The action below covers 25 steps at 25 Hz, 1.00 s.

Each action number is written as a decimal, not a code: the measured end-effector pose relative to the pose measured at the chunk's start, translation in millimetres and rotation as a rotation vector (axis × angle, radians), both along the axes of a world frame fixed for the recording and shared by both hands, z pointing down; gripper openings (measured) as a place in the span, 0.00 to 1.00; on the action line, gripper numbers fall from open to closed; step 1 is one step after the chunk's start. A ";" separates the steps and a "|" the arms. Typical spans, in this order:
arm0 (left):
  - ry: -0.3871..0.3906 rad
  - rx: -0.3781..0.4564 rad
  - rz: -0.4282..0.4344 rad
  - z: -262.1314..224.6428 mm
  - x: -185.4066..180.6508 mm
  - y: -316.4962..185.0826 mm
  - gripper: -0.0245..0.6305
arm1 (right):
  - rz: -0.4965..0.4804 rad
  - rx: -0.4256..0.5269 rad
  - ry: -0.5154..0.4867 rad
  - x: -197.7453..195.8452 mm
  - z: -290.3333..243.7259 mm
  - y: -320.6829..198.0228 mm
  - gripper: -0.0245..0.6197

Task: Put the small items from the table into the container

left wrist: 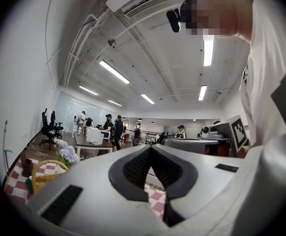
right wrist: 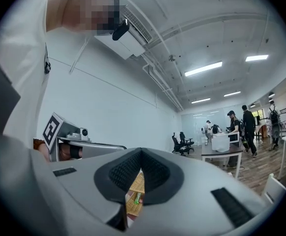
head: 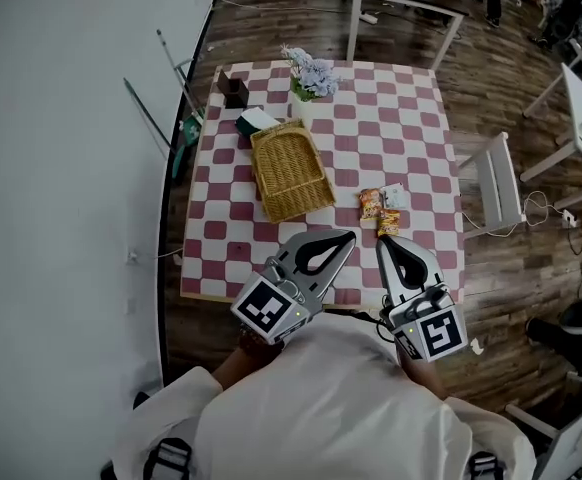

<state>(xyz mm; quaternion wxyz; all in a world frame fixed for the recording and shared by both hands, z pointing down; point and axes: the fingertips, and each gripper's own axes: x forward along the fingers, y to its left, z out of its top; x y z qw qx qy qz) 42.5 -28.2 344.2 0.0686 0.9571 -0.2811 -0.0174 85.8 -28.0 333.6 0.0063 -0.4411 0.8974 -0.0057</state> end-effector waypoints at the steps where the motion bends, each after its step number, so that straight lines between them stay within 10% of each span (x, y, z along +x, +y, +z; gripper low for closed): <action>1: 0.000 0.012 0.001 3.3 0.6 -2.5 0.08 | 0.002 -0.006 0.003 1.5 3.5 -2.4 0.06; 12: -0.088 -0.026 0.041 85.0 22.9 -32.9 0.08 | 0.087 -0.134 0.132 44.2 101.0 -39.6 0.10; 25: -0.178 -0.305 0.097 263.3 65.5 -83.9 0.08 | 0.132 -0.519 0.365 97.0 319.6 -80.4 0.27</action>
